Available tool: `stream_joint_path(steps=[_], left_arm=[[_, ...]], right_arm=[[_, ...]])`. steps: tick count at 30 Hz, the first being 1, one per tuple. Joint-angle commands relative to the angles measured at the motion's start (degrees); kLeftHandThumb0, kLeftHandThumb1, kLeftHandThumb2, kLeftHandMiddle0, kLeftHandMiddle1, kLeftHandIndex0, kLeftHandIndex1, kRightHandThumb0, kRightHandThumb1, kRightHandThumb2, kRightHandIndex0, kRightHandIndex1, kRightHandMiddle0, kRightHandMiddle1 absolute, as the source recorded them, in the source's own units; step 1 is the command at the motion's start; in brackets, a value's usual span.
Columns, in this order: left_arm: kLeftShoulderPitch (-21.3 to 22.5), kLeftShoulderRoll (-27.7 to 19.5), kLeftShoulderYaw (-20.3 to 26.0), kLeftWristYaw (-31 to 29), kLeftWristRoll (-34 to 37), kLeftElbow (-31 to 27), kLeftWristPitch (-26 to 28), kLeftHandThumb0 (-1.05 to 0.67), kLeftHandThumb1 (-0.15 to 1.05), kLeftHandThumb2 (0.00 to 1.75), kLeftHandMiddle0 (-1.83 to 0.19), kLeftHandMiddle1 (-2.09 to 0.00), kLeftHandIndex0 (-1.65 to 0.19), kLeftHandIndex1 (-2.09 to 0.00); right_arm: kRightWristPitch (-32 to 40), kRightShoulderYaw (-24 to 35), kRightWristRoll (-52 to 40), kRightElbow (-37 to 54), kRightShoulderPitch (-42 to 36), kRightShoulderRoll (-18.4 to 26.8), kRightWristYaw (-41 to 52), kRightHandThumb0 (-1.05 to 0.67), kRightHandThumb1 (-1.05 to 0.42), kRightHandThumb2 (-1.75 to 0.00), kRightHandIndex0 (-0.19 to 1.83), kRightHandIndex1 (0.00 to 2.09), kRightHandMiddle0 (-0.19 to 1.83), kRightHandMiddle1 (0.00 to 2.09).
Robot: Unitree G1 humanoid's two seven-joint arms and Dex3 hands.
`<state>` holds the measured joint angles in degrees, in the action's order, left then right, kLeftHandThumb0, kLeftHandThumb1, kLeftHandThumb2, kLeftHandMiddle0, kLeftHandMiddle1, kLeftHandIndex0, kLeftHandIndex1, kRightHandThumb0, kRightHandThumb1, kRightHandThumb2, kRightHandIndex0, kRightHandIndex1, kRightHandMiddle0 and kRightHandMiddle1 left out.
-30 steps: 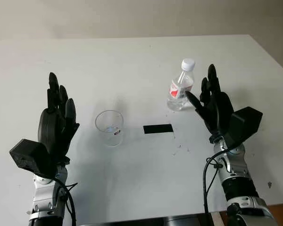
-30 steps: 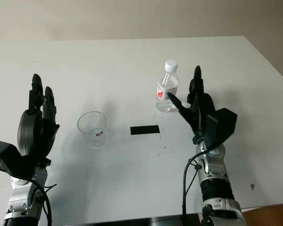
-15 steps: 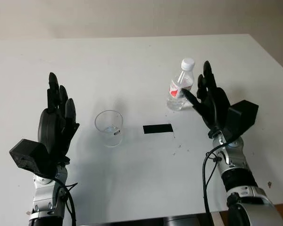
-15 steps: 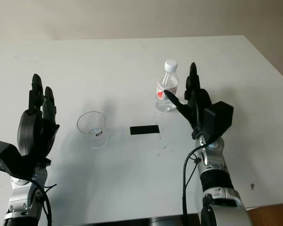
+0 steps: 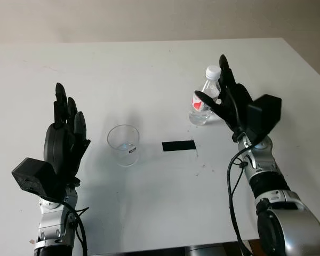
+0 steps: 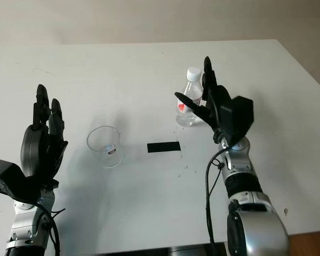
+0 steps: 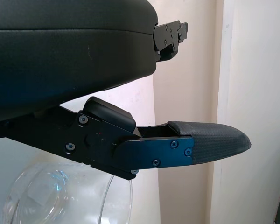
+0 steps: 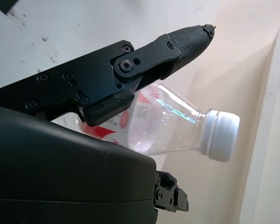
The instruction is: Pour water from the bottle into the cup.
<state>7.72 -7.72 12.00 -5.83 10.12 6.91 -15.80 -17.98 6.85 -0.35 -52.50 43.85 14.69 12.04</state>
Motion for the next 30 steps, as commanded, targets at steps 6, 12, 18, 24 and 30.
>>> stream_joint_path(steps=[6, 12, 18, 24, 30], left_arm=[[1.0, 0.3, -0.3, 0.5, -0.8, -0.1, -0.4, -0.96, 1.05, 0.53, 0.15, 0.0, 0.19, 0.0], [1.0, 0.5, -0.2, 0.5, -0.7, 0.1, -0.7, -0.96, 1.05, 0.53, 0.15, 0.0, 0.19, 0.0], [0.7, 0.5, -0.1, 0.5, -0.7, 0.2, -1.0, -0.95, 1.05, 0.53, 0.15, 0.0, 0.19, 0.0], [0.3, 0.5, -0.2, 0.6, -0.7, -0.5, -0.5, -0.94, 1.05, 0.55, 0.16, 0.0, 0.19, 0.0], [0.3, 0.6, -0.3, 0.8, -0.8, -0.5, -0.6, -0.93, 1.05, 0.55, 0.17, 0.0, 0.19, 0.0]], right_arm=[[0.9, 0.8, -2.9, -2.4, 2.8, -0.5, 3.0, -0.76, -0.92, -0.06, -0.19, 0.0, -0.19, 0.0], [0.9, 0.0, -1.9, -3.7, 3.1, -0.7, 0.9, -0.7, -0.92, -0.05, -0.19, 0.0, -0.19, 0.0], [3.1, -0.6, -1.0, -5.2, 3.8, -0.6, 0.2, -0.66, -0.92, -0.05, -0.19, 0.0, -0.19, 0.0], [4.5, -0.6, -1.0, -6.6, 4.2, -0.9, 0.1, -0.62, -0.9, -0.05, -0.16, 0.02, -0.13, 0.04], [4.2, -1.6, 0.4, -7.5, 4.0, -0.8, -0.4, -0.55, -0.89, -0.05, -0.01, 0.1, 0.04, 0.11]])
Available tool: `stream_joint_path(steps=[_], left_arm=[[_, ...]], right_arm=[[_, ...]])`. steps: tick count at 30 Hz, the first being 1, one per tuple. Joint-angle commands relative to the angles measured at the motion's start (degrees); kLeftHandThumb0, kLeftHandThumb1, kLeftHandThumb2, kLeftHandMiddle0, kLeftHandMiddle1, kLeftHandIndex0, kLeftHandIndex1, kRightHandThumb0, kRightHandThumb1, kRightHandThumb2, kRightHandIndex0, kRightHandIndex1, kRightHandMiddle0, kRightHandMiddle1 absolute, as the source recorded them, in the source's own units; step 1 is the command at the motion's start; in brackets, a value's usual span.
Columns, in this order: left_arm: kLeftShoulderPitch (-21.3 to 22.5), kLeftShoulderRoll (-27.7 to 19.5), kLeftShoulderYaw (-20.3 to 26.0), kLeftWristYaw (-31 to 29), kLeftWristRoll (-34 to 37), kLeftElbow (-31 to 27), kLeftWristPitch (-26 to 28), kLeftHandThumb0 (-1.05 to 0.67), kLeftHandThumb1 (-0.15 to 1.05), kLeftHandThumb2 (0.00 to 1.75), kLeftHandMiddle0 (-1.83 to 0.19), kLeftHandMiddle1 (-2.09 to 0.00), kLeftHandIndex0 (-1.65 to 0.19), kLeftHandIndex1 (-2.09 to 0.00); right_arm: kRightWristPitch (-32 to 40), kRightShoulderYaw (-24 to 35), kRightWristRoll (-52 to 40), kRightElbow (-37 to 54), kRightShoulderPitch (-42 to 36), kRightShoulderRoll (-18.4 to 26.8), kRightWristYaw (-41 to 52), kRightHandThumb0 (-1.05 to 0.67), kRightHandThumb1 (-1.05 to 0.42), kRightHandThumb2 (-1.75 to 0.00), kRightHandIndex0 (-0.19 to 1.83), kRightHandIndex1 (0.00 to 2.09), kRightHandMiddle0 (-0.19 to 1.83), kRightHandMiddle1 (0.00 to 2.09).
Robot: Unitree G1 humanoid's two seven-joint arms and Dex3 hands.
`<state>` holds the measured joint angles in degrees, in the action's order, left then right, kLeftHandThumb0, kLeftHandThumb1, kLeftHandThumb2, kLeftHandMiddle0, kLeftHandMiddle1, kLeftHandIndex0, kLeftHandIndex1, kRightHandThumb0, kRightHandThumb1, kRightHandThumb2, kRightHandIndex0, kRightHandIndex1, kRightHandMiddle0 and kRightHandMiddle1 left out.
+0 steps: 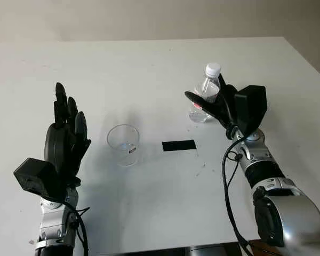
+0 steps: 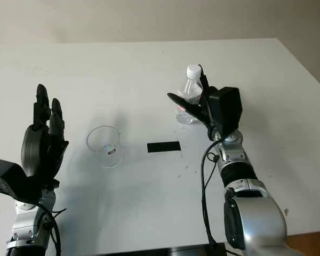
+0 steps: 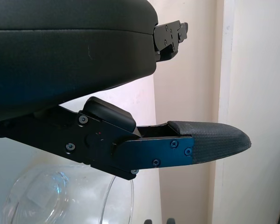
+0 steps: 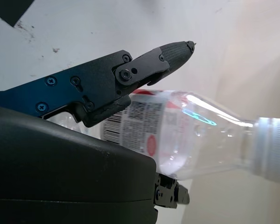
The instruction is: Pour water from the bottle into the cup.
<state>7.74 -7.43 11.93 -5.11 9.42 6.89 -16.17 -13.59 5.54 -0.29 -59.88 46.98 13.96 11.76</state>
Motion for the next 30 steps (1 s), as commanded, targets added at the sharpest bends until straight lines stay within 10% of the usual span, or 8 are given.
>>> stream_joint_path(steps=[1, 6, 8, 11, 17, 30], left_arm=[[0.2, 0.4, -0.3, 0.2, -0.2, -0.6, 0.0, -0.93, 1.05, 0.55, 0.16, 0.0, 0.19, 0.0], [0.3, 0.6, -0.3, 0.4, -0.2, -0.3, -0.3, -0.91, 1.05, 0.55, 0.15, 0.0, 0.19, 0.0], [0.3, 0.7, -0.3, 0.5, -0.5, -0.2, -0.6, -0.9, 1.05, 0.54, 0.15, 0.0, 0.19, 0.0], [0.3, 0.7, -0.3, 0.4, -0.4, -0.2, -0.6, -0.9, 1.05, 0.54, 0.15, 0.0, 0.19, 0.0], [0.2, 1.0, -0.3, 0.8, -0.3, -0.4, -0.1, -0.9, 1.05, 0.52, 0.14, 0.0, 0.19, 0.0], [0.3, 1.2, -0.4, 0.7, -0.2, -0.2, -0.4, -0.88, 1.05, 0.52, 0.14, 0.0, 0.19, 0.0]], right_arm=[[-0.1, -0.4, 0.4, -0.2, 0.8, -0.1, -0.3, -0.55, -0.89, -0.05, 0.01, 0.11, 0.06, 0.11], [-0.2, -0.9, 1.2, -0.1, 0.8, 0.0, -1.6, -0.53, -0.89, -0.05, 0.18, 0.18, 0.2, 0.18], [-1.5, -1.1, 1.6, -0.4, 0.7, -0.1, -2.7, -0.48, -0.88, -0.05, 0.12, 1.06, 0.07, 1.18], [-4.4, -1.9, 3.1, -1.0, 0.5, 0.1, -3.8, -0.39, -0.92, -0.06, 0.22, 1.93, 0.12, 1.97], [-5.0, -1.7, 2.8, -1.6, 0.6, 0.1, -2.6, -0.29, -1.04, -0.14, 0.96, 2.09, 0.58, 2.09], [-6.2, -0.4, 0.8, -1.5, 1.2, -1.0, -2.1, -0.28, -1.05, -0.25, 1.27, 2.09, 0.99, 2.09]])
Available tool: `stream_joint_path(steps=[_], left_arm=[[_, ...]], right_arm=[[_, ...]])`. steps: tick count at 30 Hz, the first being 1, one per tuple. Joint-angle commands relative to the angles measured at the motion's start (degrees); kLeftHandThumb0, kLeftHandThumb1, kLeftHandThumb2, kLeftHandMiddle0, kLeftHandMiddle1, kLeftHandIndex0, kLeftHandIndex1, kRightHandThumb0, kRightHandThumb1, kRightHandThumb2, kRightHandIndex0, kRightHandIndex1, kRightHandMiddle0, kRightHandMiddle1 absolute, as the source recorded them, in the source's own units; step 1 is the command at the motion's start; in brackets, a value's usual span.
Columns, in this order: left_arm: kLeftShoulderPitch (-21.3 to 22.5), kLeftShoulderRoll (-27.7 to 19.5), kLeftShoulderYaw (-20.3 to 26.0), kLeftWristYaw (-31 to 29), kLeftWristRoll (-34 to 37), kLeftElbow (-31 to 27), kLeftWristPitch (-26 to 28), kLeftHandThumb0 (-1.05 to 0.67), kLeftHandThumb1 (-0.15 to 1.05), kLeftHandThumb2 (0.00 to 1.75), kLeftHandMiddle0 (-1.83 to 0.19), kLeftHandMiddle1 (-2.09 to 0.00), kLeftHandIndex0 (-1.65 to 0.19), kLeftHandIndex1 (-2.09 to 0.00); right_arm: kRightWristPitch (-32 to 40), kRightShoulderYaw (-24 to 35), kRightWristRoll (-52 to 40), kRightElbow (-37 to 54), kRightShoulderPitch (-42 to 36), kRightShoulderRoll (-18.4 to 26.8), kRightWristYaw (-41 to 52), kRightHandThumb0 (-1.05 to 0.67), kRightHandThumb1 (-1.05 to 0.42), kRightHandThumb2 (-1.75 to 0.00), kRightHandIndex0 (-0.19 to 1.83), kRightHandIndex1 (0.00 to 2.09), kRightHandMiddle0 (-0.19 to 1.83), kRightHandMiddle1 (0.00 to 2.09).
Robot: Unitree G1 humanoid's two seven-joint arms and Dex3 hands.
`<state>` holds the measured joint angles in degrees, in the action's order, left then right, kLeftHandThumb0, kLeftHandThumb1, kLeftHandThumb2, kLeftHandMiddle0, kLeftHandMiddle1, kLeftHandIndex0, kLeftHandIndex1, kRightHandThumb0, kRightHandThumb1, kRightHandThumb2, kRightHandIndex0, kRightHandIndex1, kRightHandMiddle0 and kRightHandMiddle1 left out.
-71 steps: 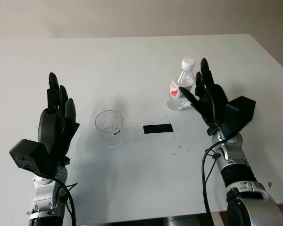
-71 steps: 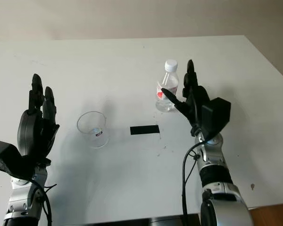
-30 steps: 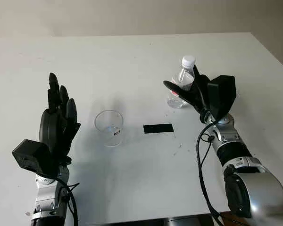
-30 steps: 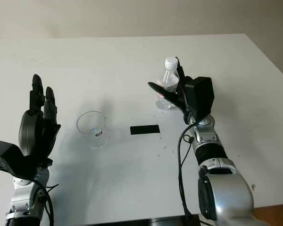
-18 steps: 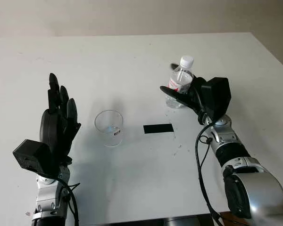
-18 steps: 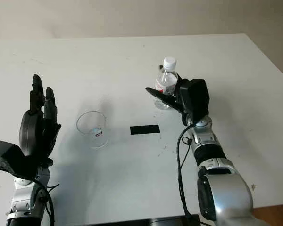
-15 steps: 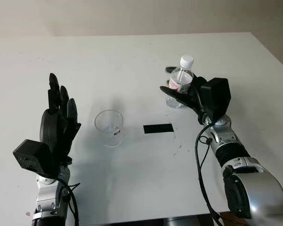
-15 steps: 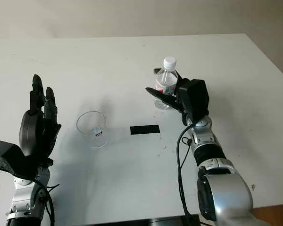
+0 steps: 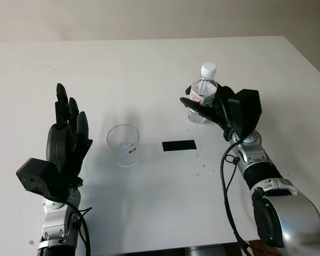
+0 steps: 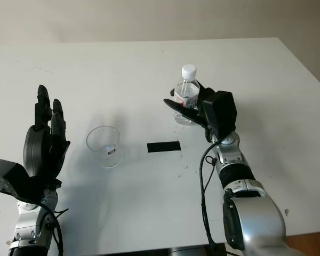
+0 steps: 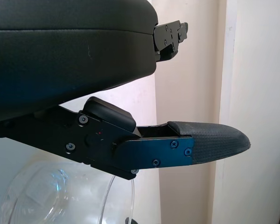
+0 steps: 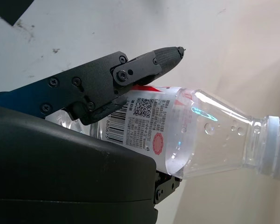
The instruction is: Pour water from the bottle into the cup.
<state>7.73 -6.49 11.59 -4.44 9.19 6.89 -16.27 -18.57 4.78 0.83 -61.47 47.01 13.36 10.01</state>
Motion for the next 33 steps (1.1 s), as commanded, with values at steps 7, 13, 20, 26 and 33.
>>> stream_joint_path(steps=[7, 13, 20, 26, 33], left_arm=[[0.4, 0.2, -0.2, 0.7, -0.5, -0.2, -0.4, -0.89, 1.05, 0.52, 0.16, 0.0, 0.19, 0.0], [0.7, 0.0, -0.1, 0.4, -0.4, 0.3, -0.6, -0.9, 1.05, 0.53, 0.15, 0.0, 0.19, 0.0], [0.8, 0.4, -0.5, 0.9, -0.7, -0.3, -0.4, -0.89, 1.05, 0.53, 0.15, 0.0, 0.19, 0.0], [1.0, 0.3, -0.3, 0.6, -0.5, 0.4, -1.4, -0.88, 1.05, 0.53, 0.15, 0.0, 0.19, 0.0], [1.9, 0.3, -0.2, 0.1, 0.2, 1.4, -2.0, -0.95, 1.05, 0.54, 0.18, 0.0, 0.19, 0.0]], right_arm=[[-8.1, -5.3, 8.4, 0.9, 3.0, -0.3, -8.5, -0.21, -1.05, -0.23, 1.19, 2.09, 0.96, 2.09], [-14.4, -10.0, 14.5, 0.6, 5.3, 0.2, -11.6, -0.15, -1.05, -0.22, 1.16, 2.09, 0.97, 2.09], [-17.5, -17.2, 26.0, -0.7, 10.2, 3.2, -20.0, -0.14, -1.05, -0.15, 1.05, 2.09, 0.88, 2.09], [-15.8, -19.4, 28.4, -3.1, 13.8, 4.4, -20.5, -0.14, -1.05, -0.16, 0.92, 2.09, 0.67, 2.09], [-15.7, -23.8, 34.0, -3.8, 15.8, 5.7, -25.1, -0.16, -1.05, -0.14, 0.89, 2.09, 0.6, 2.09]])
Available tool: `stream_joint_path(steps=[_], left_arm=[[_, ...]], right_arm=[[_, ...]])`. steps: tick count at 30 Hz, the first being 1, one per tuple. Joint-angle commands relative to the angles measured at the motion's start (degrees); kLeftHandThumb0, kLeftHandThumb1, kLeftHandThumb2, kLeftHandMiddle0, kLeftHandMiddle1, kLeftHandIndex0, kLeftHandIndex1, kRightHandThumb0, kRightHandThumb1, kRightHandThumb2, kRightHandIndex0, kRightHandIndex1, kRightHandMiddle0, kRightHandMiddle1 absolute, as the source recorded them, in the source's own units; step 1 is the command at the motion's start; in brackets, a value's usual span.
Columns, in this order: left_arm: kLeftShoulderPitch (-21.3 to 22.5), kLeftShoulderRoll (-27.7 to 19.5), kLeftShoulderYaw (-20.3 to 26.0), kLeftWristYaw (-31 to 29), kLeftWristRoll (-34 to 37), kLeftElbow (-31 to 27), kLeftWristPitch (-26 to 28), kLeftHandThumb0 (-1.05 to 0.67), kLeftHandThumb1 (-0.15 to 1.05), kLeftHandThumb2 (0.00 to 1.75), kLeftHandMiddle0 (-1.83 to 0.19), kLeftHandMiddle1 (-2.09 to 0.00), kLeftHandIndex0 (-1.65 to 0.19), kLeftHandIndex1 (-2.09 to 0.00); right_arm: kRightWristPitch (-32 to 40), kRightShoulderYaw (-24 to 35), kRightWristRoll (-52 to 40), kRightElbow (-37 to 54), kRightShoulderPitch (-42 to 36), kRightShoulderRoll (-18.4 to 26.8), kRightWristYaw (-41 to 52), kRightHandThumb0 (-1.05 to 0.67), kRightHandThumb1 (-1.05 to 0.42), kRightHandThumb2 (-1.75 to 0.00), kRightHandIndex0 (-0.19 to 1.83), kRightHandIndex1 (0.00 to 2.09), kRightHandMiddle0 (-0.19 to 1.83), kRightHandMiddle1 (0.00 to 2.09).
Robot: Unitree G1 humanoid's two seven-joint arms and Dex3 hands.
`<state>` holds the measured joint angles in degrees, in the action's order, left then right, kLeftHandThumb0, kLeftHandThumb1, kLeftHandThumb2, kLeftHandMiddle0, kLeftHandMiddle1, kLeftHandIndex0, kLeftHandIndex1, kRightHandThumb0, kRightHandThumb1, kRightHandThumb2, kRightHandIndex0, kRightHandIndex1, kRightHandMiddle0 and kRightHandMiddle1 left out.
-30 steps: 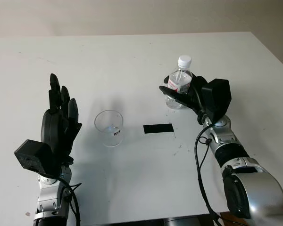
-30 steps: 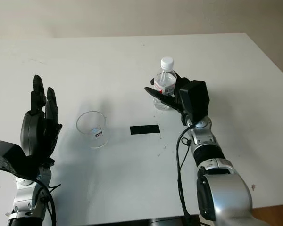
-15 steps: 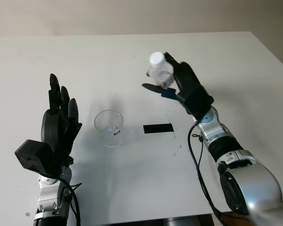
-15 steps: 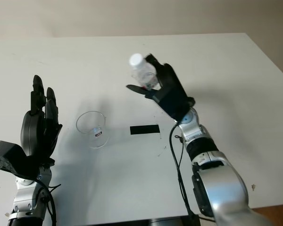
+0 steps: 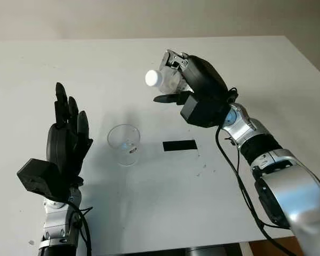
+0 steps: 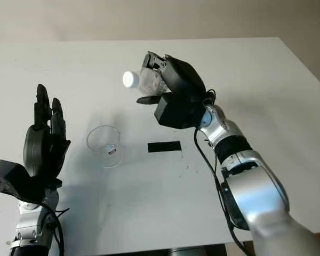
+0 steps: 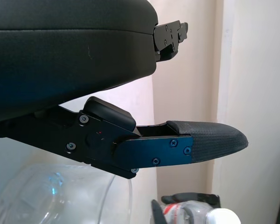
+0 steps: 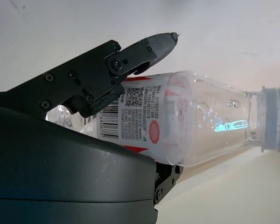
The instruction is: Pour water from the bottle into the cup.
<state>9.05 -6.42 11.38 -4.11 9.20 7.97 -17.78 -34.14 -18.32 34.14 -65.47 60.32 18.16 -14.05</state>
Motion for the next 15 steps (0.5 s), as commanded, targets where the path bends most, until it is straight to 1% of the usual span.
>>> stream_joint_path(steps=[1, 5, 15], left_arm=[[0.6, 0.3, 0.0, -0.3, 0.3, 0.2, -0.3, -0.96, 1.05, 0.54, 0.17, 0.0, 0.19, 0.0], [0.6, 0.4, -0.2, -0.1, 0.2, -0.1, -0.1, -0.95, 1.05, 0.57, 0.17, 0.0, 0.19, 0.0], [0.5, 1.2, -0.2, 0.2, -0.2, 0.4, -0.7, -0.95, 1.05, 0.59, 0.18, 0.0, 0.19, 0.0]], right_arm=[[-0.1, -1.3, 1.5, 0.2, 2.7, 1.1, -1.7, -0.16, -1.05, -0.14, 0.9, 2.09, 0.6, 2.09], [-0.8, -3.5, 4.1, -0.1, 3.4, 1.8, -4.9, -0.15, -1.04, -0.12, 0.9, 2.09, 0.62, 2.09], [-2.4, -6.5, 6.7, -0.1, 4.3, 2.3, -8.4, -0.16, -1.04, -0.09, 0.86, 2.09, 0.67, 2.09]])
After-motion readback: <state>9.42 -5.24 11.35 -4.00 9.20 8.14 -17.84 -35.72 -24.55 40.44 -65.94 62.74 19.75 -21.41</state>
